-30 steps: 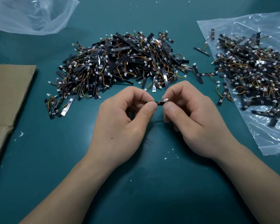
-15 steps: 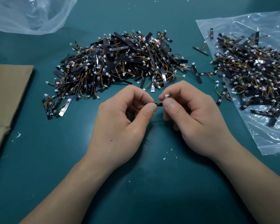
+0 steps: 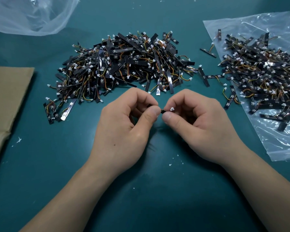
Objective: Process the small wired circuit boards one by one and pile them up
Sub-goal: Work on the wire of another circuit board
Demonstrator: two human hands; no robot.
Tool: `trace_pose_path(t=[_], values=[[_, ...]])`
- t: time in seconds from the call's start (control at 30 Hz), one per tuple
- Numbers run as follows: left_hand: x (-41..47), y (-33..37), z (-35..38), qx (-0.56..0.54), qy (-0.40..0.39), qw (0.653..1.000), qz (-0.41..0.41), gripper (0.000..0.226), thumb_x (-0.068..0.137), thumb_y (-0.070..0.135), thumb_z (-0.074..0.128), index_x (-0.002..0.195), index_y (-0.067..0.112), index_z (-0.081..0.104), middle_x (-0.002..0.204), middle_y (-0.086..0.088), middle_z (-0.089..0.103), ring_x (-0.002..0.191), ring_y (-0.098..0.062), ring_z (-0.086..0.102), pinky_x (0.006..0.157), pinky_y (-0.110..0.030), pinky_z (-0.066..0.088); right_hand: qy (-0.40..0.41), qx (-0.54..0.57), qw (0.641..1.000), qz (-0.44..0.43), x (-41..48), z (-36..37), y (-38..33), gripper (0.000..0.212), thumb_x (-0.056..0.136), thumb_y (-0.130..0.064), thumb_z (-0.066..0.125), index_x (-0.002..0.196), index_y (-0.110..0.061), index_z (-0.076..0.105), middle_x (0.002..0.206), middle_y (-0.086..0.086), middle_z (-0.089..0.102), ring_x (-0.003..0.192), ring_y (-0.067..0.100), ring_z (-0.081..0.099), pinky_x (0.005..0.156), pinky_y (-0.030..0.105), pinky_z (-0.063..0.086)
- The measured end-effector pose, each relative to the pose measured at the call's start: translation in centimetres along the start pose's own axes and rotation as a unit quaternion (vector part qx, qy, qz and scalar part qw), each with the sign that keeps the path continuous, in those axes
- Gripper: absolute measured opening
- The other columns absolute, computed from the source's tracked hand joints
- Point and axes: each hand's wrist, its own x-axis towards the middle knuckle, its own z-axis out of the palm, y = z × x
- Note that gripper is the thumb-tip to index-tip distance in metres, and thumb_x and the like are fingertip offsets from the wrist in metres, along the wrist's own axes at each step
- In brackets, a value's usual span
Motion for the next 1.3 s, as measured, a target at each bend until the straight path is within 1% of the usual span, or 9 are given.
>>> trace_pose_path(t=[0.13, 0.27, 0.37, 0.53, 0.63, 0.73, 0.83, 1.17, 1.3], values=[[-0.09, -0.05, 0.05, -0.006, -0.010, 1.000, -0.003, 0.011, 0.093, 0.022, 0.068, 0.086, 0.030, 0.065, 0.074, 0.009, 0.071, 0.068, -0.015, 0.069, 0.064, -0.018, 0.049, -0.018, -0.023, 1.000, 0.007, 0.00, -0.16, -0.13, 0.006, 0.095, -0.028, 0.065, 0.091, -0.025, 0.061, 0.071, -0.003, 0.066, 0.058, 0.016, 0.053, 0.058, 0.018, 0.041], [-0.11, 0.00, 0.08, -0.001, -0.012, 1.000, -0.002, 0.011, 0.093, 0.022, 0.068, 0.086, 0.030, 0.066, 0.074, 0.010, 0.073, 0.068, -0.013, 0.070, 0.063, -0.021, 0.052, -0.031, -0.040, 0.999, 0.018, 0.00, -0.18, -0.12, 0.005, 0.097, -0.030, 0.060, 0.093, -0.029, 0.057, 0.074, -0.011, 0.069, 0.061, 0.015, 0.058, 0.059, 0.020, 0.041], [-0.12, 0.04, 0.14, -0.001, -0.010, 1.000, -0.001, 0.011, 0.093, 0.022, 0.069, 0.087, 0.030, 0.066, 0.074, 0.010, 0.072, 0.067, -0.012, 0.068, 0.062, -0.017, 0.049, -0.041, -0.046, 0.998, 0.019, -0.02, -0.20, -0.04, 0.006, 0.099, -0.029, 0.057, 0.095, -0.031, 0.053, 0.075, -0.014, 0.070, 0.062, 0.010, 0.060, 0.060, 0.023, 0.040], [-0.08, 0.06, 0.05, -0.021, -0.002, 1.000, -0.003, 0.013, 0.093, 0.023, 0.068, 0.087, 0.033, 0.065, 0.074, 0.008, 0.073, 0.068, -0.016, 0.071, 0.063, -0.025, 0.054, -0.012, 0.003, 1.000, 0.023, -0.06, -0.05, -0.32, 0.003, 0.097, -0.031, 0.061, 0.099, -0.029, 0.059, 0.074, -0.010, 0.072, 0.057, 0.014, 0.059, 0.058, 0.019, 0.045], [-0.07, 0.03, 0.05, -0.016, -0.008, 1.000, -0.005, 0.010, 0.093, 0.024, 0.068, 0.088, 0.033, 0.065, 0.075, 0.009, 0.073, 0.069, -0.016, 0.071, 0.065, -0.028, 0.055, -0.005, 0.033, 0.999, 0.029, 0.06, -0.16, -0.43, 0.006, 0.096, -0.029, 0.063, 0.091, -0.027, 0.062, 0.071, -0.006, 0.071, 0.054, 0.012, 0.057, 0.055, 0.020, 0.045], [-0.05, 0.00, 0.03, -0.010, -0.011, 1.000, -0.007, 0.009, 0.093, 0.025, 0.068, 0.088, 0.032, 0.065, 0.075, 0.009, 0.072, 0.070, -0.015, 0.071, 0.065, -0.024, 0.053, -0.008, 0.042, 0.999, 0.030, 0.16, -0.28, -0.41, 0.008, 0.096, -0.027, 0.063, 0.089, -0.027, 0.061, 0.070, -0.008, 0.071, 0.054, 0.010, 0.058, 0.055, 0.020, 0.044], [-0.09, 0.02, 0.02, -0.006, -0.014, 1.000, -0.008, 0.009, 0.092, 0.026, 0.068, 0.088, 0.033, 0.065, 0.075, 0.011, 0.072, 0.069, -0.013, 0.070, 0.065, -0.015, 0.048, -0.017, 0.023, 0.999, 0.026, 0.19, -0.38, -0.26, 0.008, 0.099, -0.028, 0.061, 0.091, -0.026, 0.059, 0.073, -0.011, 0.072, 0.057, 0.014, 0.060, 0.057, 0.027, 0.047], [-0.06, 0.18, -0.02, 0.008, -0.012, 1.000, -0.004, 0.009, 0.092, 0.025, 0.068, 0.086, 0.032, 0.066, 0.074, 0.014, 0.071, 0.067, -0.012, 0.069, 0.061, -0.013, 0.047, 0.000, 0.005, 1.000, 0.014, 0.15, -0.17, -0.27, 0.008, 0.099, -0.027, 0.062, 0.092, -0.028, 0.059, 0.071, -0.012, 0.071, 0.055, 0.012, 0.062, 0.056, 0.020, 0.045], [-0.04, 0.14, -0.12, -0.004, -0.007, 1.000, -0.012, 0.008, 0.090, 0.027, 0.069, 0.085, 0.032, 0.067, 0.073, 0.012, 0.072, 0.058, -0.020, 0.062, 0.051, -0.028, 0.050, 0.005, -0.003, 1.000, 0.008, 0.18, -0.07, -0.31, 0.008, 0.100, -0.026, 0.061, 0.093, -0.029, 0.058, 0.071, -0.012, 0.071, 0.055, 0.012, 0.061, 0.055, 0.020, 0.045]])
